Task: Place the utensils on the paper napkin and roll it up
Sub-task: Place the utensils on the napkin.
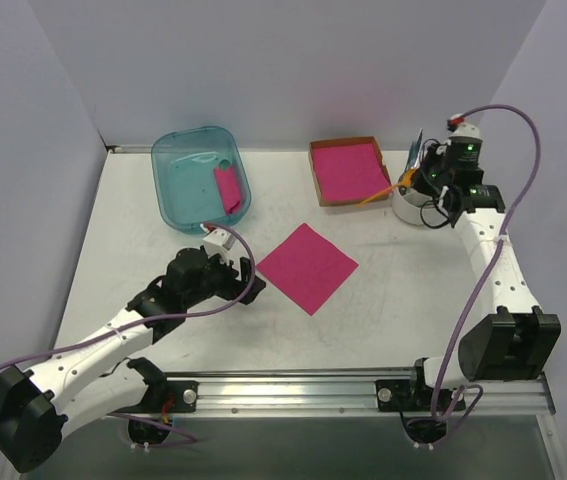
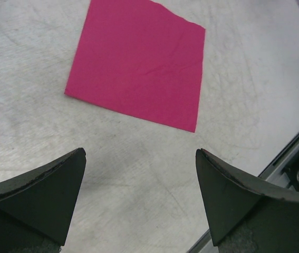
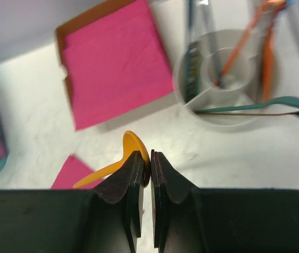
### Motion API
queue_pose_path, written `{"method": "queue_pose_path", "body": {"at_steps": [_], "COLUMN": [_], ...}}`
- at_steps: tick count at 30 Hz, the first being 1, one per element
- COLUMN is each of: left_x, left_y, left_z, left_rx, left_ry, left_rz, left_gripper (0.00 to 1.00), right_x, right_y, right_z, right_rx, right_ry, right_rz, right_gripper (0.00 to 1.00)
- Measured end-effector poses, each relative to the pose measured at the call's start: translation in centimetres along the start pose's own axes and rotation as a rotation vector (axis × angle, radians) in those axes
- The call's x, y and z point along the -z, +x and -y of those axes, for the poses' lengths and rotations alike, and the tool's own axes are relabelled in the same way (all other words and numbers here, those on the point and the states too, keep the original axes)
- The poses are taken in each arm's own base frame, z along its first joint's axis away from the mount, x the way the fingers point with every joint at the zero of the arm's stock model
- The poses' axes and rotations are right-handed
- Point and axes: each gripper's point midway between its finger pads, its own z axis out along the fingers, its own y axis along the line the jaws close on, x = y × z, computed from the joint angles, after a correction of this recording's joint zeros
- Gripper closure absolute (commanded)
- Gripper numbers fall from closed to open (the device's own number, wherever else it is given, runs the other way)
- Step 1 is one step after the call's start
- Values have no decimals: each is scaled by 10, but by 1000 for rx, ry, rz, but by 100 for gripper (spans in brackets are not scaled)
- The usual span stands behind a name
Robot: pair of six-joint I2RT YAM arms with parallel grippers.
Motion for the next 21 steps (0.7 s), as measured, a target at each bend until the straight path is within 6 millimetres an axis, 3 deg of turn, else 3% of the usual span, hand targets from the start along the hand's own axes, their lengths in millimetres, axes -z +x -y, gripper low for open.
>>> {"method": "queue_pose_path", "body": {"at_steps": [5,7,10,17,19,21], "left_x": [1,2,2,1,-9,-24], "left_y": [-5,-11,-35,-121,-128,-123], "left_z": [21,30,50,96,103,105], "left_rx": [20,35,45,21,20,24], "left_ry": [102,138,190,274,290,295], "left_rz": [3,2,12,80,64,21], "left_gripper": [6,6,6,2,10,15], "right_x": [8,15,22,38,43,47], "right_y": [58,80,101,145,156,161], "right_z": [-79,-97,-113,-140,-144,-146], "right_rx": [132,169,216,298,312,321], "right_ry": [-259,-327,-393,-512,-536,-549], "right_rz": [-136,-182,-229,-323,-349,-360], "right_gripper": [100,100,100,100,100,100]}}
